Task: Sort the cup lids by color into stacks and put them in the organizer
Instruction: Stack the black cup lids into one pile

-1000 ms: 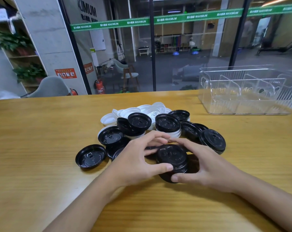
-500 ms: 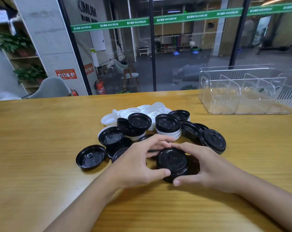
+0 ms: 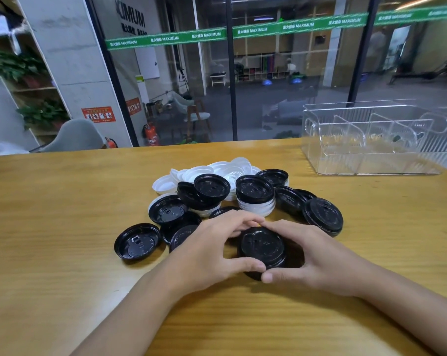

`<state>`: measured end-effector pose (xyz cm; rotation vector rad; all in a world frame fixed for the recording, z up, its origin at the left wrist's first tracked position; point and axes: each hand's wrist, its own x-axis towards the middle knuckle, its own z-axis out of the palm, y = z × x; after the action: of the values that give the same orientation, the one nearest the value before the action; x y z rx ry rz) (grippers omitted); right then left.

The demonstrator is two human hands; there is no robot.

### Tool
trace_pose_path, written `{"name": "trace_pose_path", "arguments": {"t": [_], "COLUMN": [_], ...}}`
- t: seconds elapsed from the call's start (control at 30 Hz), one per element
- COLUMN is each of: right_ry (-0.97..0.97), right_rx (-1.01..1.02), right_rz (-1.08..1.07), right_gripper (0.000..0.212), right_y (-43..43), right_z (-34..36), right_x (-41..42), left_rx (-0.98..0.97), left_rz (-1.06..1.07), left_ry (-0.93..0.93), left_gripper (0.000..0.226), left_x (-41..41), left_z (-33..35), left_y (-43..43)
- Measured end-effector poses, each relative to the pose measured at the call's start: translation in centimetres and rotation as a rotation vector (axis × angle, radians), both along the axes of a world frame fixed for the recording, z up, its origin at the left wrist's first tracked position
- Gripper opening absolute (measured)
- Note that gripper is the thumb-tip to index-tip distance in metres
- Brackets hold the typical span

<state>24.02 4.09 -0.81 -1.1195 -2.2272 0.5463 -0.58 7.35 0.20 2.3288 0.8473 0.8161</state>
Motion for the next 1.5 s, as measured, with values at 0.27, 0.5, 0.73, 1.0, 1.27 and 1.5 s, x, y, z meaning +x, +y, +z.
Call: {"name": "trace_pose_path", "arguments": {"t": [0.27,0.5,0.73,1.0,1.27,1.5], "right_ry": [-0.023,-0.035,-0.054,-0.025,0.018,0.042], "right_rx": [-0.017,-0.027,-0.033,-0.033,-0.040,-0.040], "right_rz": [-0.082,-0.112,-0.124,-0.167,-0.134,-0.101], "right_gripper": [0.070,0.072,0.082,0.080,0.094,0.109], "right_y": [0.2,0.2,0.3,0.4,0.4,0.3], "right_z": [0.3,0.4,0.4,0.1,-0.1,-0.2], "right_x": [0.3,0.4,0.5,0.6,0.4,0.2], "left_rx": [0.275,0.315,0.240,0.263,0.020,0.002], "left_rz": [0.319,0.335,0.350,0.363,0.371,0.317], "left_ry": [0.166,0.259,0.145,-0.109,-0.429,-0.241], "left_gripper": [0.029,0.024,0.026,0.027,0.031,0.032], "left_x": [-1.6,-1.2,-1.5,-1.4,-0.8,-0.2], "left_z": [-0.3,-0.6,-0.8,-0.1,0.5,-0.1], "left_y": [1.7,2.1,2.1,1.7,1.1,0.5]}}
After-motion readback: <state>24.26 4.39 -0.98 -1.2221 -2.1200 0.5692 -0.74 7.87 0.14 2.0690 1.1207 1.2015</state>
